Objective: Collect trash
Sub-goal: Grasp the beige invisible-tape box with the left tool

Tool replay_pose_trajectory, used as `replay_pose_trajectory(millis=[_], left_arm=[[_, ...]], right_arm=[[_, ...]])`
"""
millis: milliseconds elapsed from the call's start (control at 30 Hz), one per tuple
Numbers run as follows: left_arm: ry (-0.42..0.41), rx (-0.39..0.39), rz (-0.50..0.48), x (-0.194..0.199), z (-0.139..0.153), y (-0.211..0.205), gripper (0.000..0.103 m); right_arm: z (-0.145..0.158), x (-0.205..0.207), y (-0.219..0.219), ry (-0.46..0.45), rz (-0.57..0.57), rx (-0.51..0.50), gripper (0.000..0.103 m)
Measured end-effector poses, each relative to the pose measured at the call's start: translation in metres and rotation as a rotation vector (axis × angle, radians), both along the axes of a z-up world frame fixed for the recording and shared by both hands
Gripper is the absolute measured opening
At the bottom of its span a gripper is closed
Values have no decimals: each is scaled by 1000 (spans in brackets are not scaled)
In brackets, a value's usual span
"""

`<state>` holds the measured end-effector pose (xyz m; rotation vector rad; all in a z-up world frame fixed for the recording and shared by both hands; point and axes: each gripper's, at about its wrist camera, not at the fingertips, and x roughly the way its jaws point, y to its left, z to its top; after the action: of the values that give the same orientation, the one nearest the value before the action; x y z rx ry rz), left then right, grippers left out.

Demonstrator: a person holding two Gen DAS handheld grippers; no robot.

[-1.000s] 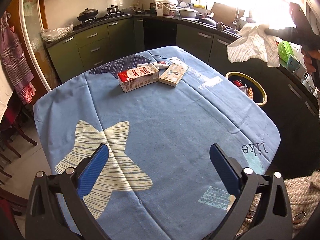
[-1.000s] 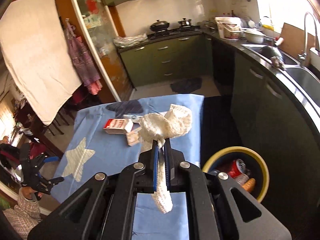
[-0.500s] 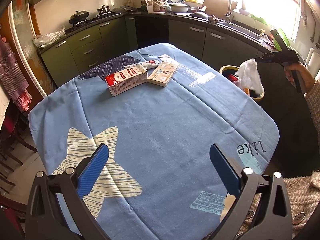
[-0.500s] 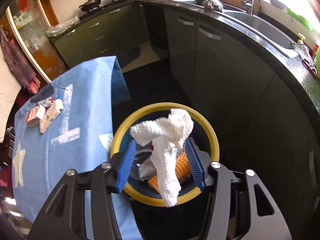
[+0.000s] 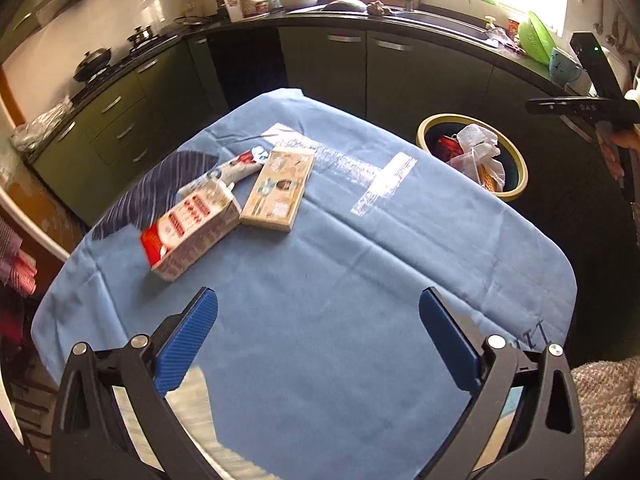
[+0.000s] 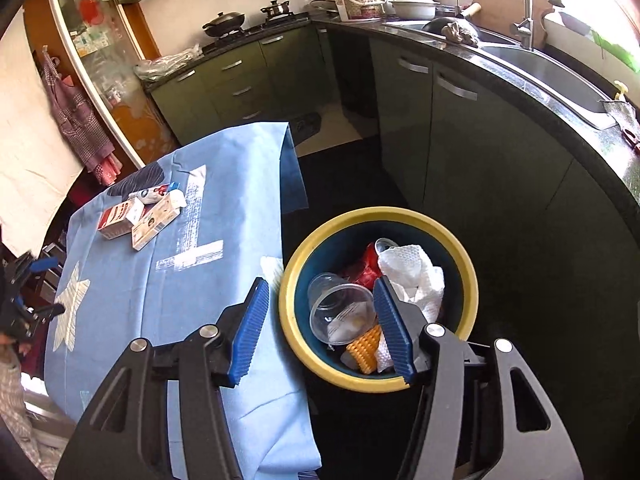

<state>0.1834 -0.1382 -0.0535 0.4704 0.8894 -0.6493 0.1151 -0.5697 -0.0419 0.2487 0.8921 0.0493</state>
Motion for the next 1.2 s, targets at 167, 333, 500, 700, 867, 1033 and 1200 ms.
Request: replay_pose_trajectory(millis=[167,333,500,700,867,1033,1200], left_arm=[[-29,44,-82,60,-12,-40,96],[17,45,-106,104,-33,-61,96],[10,72,-127,122,-43,-79,96],[-6,119,-122,132,-52,-80,96],[8,127,-134,134,-58,-79,96],[32,131,-142,139,-66,-81,96],[55,105,-147,143,-71,-78,96]], right_arm=[[-11,-19,0,17,1,27,59],[-24,-36,-6,26,-9,54,62],[-39,-40,-5,45,3,90,62],[-51,-35,-3,63,27,118,62],[-56,-31,-2,65,37,135,63],[-61,-27,1,75,47,143,63],[-64,-24,3,85,50,148,65]])
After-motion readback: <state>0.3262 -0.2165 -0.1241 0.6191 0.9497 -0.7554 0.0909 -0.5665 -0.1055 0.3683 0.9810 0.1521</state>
